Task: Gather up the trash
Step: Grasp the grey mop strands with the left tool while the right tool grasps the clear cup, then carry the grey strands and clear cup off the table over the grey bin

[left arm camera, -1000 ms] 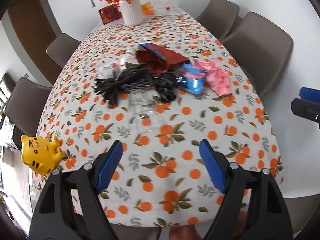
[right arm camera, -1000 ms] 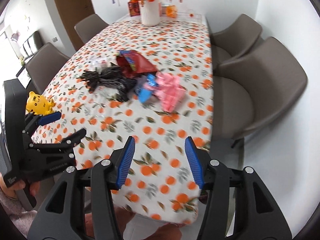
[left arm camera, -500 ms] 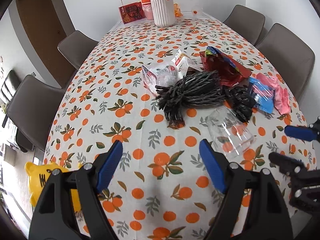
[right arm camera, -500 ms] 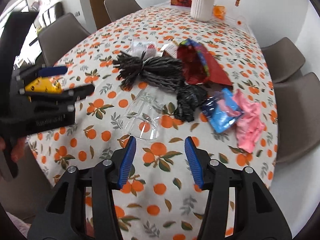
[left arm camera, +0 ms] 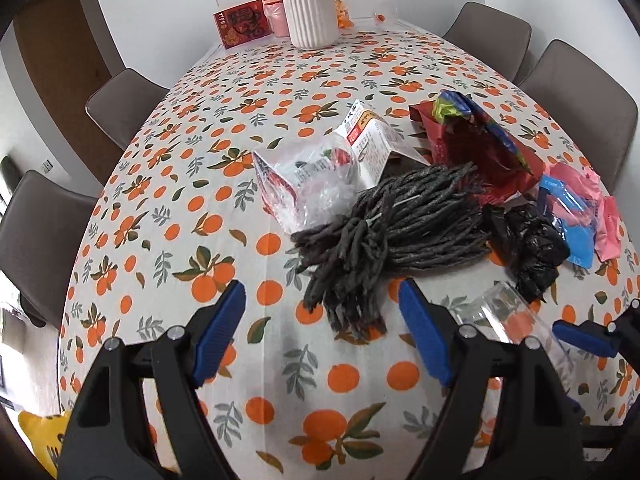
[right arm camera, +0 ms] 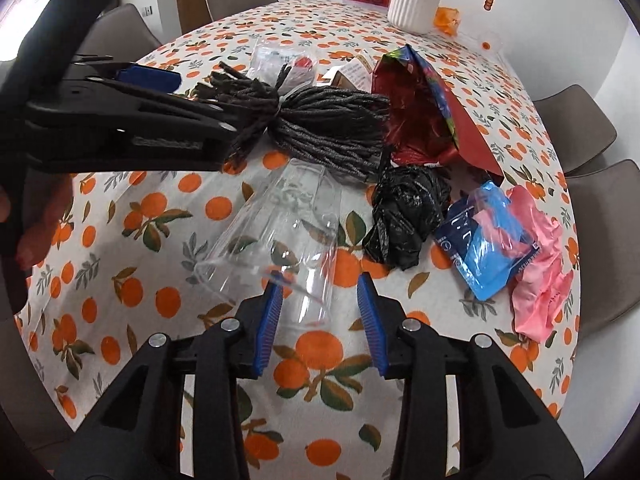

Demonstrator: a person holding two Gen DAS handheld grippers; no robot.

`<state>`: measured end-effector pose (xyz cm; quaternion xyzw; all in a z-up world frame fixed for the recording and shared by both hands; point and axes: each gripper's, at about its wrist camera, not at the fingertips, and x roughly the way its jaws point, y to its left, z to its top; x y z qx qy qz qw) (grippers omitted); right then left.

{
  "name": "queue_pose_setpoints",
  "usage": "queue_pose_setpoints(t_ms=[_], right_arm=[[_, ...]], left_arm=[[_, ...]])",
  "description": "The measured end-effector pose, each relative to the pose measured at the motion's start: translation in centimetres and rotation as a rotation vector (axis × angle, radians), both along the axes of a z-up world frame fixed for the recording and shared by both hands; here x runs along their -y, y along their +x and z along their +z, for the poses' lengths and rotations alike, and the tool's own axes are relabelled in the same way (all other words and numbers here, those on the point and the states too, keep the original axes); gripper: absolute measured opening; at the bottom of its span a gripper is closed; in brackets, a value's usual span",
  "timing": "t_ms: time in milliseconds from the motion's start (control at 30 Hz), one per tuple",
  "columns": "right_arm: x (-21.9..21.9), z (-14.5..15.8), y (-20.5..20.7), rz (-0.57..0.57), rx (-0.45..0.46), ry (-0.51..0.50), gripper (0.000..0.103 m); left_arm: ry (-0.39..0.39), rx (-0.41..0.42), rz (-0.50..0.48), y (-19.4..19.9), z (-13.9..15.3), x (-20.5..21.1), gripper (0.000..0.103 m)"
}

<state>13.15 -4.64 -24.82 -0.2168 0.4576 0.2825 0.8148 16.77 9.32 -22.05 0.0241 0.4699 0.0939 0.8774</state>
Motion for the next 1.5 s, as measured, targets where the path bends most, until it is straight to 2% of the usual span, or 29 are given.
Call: queue_pose_setpoints(t_ms=[67, 167, 233, 267, 300, 400, 600, 1000, 1300, 1500], right_arm=[[-0.2, -0.1, 0.5, -0.002, -0.004, 0.007, 0.034], [-0.6, -0.4, 1.1, 0.001, -0.015, 0.014, 0.019], [-0.8, -0.5, 1.2, 0.004, -0.02, 0.017, 0.009], [-0.8, -0.6, 1.3, 0.006, -0.023, 0.018, 0.007], [-0.9, -0.6, 1.4, 0.01, -0.028, 0.021, 0.006], [-0.9, -0.5, 1.2, 0.02, -0.028, 0.02, 0.006], [-0.7, 0.3, 1.0, 0.027, -0.022, 0.036, 0.006], [1.1, 3.2, 0.0, -0.001, 0.01, 0.068, 0.006], [4.3, 6.3, -1.1, -0.042, 0.04, 0.103, 0.006], [7.5, 8.5, -2.7, -0.083, 0.058, 0.127, 0.006]], left_arm=[[0.004, -0.007, -0.005, 0.9, -0.5, -0.1, 0.079], [0.005, -0.011, -0.007, 1.7, -1.3, -0.3, 0.079], [-0.007, -0.015, -0.011, 2.0, -1.6, -0.4, 0.059], [-0.027, -0.034, -0.016, 2.2, -2.0, -0.5, 0.035], [-0.056, -0.05, -0.017, 2.3, -2.4, -0.7, 0.024], [-0.082, -0.044, -0.01, 1.9, -2.5, -0.7, 0.015], [-0.086, -0.016, -0.005, 0.6, -1.6, -0.4, 0.011], [-0.077, 0.031, 0.007, -2.5, 1.2, -0.2, 0.01], [-0.073, 0.056, -0.005, -6.1, 3.4, 0.6, 0.01], [-0.068, 0.085, -0.071, -8.6, 6.0, 2.8, 0.01]])
